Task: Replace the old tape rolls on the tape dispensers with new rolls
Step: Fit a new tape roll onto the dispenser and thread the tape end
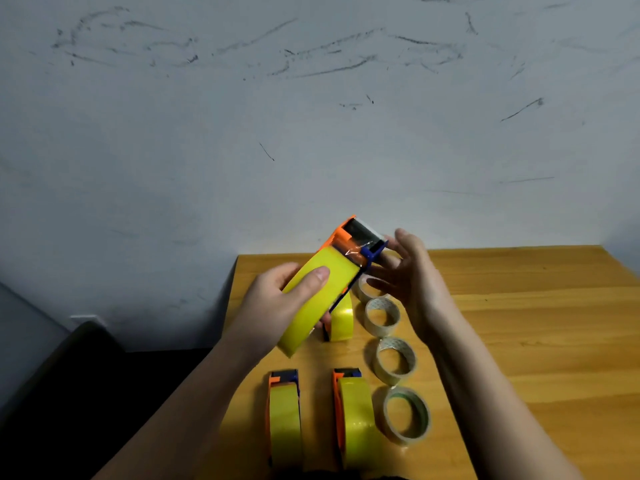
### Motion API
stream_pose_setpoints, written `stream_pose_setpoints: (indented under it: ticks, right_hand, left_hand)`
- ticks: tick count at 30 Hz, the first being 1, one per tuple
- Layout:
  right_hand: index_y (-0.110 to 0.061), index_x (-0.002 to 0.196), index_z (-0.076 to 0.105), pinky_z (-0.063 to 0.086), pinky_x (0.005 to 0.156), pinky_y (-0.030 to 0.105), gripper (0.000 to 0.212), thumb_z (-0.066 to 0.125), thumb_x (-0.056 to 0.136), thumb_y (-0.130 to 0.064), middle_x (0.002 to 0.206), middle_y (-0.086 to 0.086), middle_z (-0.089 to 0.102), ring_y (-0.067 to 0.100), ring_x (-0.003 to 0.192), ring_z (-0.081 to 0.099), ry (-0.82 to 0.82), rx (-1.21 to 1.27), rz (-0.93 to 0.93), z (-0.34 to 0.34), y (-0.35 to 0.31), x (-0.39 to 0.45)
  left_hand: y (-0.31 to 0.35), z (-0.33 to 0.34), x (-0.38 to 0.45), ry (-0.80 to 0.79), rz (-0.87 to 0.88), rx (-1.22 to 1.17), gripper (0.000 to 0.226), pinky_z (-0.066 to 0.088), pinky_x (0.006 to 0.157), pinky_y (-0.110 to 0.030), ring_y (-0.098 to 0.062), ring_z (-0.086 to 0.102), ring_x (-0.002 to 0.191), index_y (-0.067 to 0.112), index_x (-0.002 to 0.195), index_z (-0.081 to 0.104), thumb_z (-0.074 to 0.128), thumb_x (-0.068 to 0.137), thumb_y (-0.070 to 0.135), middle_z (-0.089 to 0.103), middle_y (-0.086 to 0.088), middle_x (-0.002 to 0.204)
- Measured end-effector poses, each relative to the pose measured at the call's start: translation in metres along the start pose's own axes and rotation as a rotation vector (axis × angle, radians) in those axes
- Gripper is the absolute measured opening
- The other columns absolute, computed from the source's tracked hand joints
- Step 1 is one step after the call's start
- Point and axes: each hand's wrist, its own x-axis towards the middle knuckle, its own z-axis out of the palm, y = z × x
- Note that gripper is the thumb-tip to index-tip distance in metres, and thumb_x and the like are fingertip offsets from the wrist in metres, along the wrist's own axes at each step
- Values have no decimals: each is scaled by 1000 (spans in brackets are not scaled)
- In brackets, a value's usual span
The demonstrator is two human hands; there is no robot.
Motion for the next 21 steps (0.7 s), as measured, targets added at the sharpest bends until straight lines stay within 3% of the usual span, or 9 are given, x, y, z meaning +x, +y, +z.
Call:
stream_pose_setpoints:
  ticks: [2, 5, 12, 16, 21]
  right_hand:
    - [-12, 114, 62, 51, 88, 35, 37, 48, 96, -40, 99, 7, 75, 19, 95, 69, 14, -146, -6, -4, -5, 0]
    - [-10, 105, 64, 52, 84, 32, 29, 55, 94, -35, 93, 7, 75, 15, 87, 71, -29, -253, -25, -8, -13, 0]
    - [-13, 96, 61, 51, 88, 39, 15, 62, 91, -27, 83, 1, 74, 10, 79, 71, -196, -499, 48, -21, -27, 9]
    - [-8, 101, 66, 51, 73, 27, 28, 69, 85, -31, 93, 6, 72, 8, 81, 64, -338, -907, 79, -30, -48, 17]
    - [-11, 103, 63, 50, 62, 20, 26, 69, 85, -30, 94, 5, 70, 15, 86, 64, -459, -1202, 103, -26, -60, 28]
  left_hand:
    - [1, 0, -1, -11, -1, 21, 38, 52, 52, -24, -16, 66, 54, 8, 88, 63, 58, 73, 42, 70, -9, 63]
    - [3, -3, -1, -17, 2, 34, 27, 53, 52, -24, -16, 66, 54, 7, 87, 64, 59, 83, 33, 70, -9, 64]
    - [2, -10, 0, -68, -36, 76, 31, 53, 55, -30, -21, 64, 53, 9, 83, 62, 61, 77, 39, 68, -12, 62]
    - [3, -11, 0, -123, -43, 125, 26, 52, 51, -27, -20, 63, 52, 10, 77, 60, 63, 77, 37, 68, -12, 60]
    - [1, -8, 3, -156, -59, 96, 23, 52, 50, -24, -16, 64, 51, 7, 83, 61, 62, 82, 29, 69, -10, 60]
